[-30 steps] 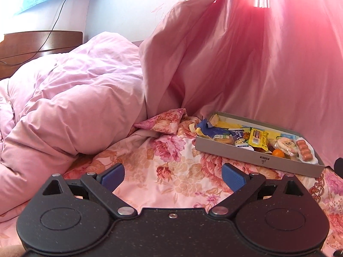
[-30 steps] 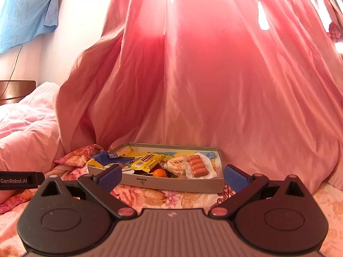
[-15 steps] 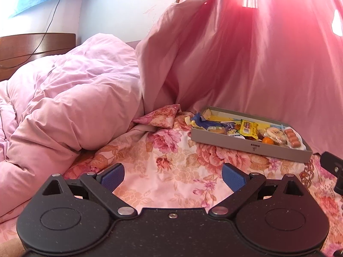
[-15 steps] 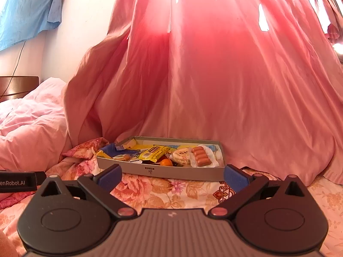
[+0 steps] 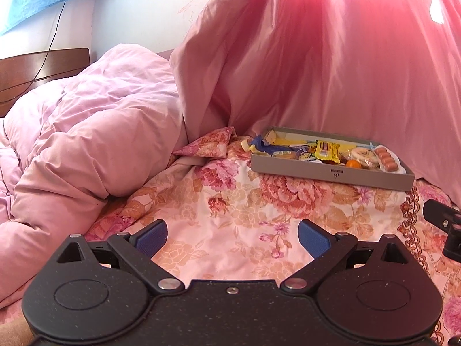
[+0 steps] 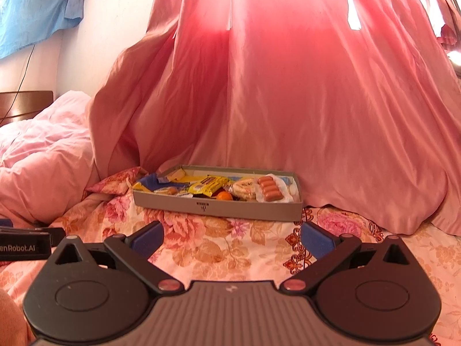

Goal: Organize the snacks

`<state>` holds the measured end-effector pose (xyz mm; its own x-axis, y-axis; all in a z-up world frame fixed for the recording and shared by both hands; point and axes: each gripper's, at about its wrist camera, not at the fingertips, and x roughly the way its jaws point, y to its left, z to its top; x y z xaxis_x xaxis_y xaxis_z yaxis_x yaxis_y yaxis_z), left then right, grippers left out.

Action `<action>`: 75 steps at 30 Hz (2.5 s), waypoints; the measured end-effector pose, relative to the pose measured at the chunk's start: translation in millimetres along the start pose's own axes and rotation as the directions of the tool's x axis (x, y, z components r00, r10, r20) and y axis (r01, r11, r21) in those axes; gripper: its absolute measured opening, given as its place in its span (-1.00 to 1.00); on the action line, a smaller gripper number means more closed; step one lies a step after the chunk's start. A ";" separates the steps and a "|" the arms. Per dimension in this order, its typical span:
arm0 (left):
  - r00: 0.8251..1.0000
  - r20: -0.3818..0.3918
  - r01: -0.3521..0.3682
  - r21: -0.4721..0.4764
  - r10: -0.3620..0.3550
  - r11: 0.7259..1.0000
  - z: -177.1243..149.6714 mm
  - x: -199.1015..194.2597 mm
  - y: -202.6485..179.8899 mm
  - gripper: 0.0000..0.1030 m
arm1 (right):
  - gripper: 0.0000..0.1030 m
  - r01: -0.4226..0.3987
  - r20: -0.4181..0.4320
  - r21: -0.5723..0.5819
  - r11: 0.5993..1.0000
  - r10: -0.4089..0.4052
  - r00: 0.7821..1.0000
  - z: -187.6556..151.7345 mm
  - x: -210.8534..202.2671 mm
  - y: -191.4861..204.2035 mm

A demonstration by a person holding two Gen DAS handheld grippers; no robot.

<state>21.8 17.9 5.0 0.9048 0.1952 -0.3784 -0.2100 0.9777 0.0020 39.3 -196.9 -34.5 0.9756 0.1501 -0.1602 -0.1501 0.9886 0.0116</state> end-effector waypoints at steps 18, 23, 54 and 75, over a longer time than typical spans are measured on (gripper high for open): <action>0.998 -0.066 -0.002 0.060 0.006 0.998 -11.9 19.7 -9.1 0.89 | 1.00 -0.011 -0.083 0.006 1.000 0.011 0.996 -20.8 9.7 -0.4; 0.997 -0.074 0.003 0.069 0.002 0.998 -13.0 22.5 -10.7 0.89 | 1.00 -0.007 -0.100 0.013 1.000 0.008 0.995 -25.0 13.1 -2.6; 0.995 -0.104 0.007 0.094 0.002 0.996 -17.7 27.4 -14.4 0.89 | 1.00 0.005 -0.132 0.028 1.000 -0.001 0.991 -29.6 18.9 -3.7; 0.993 -0.119 0.007 0.107 0.006 0.994 -19.3 30.3 -13.7 0.89 | 1.00 0.003 -0.139 0.024 1.000 0.000 0.990 -31.3 19.5 -2.9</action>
<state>45.0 8.9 -24.4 0.8530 0.1905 -0.4860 -0.1630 0.9817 0.0987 53.8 -197.3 -68.5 0.9439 0.1471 -0.2956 -0.1432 0.9891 0.0348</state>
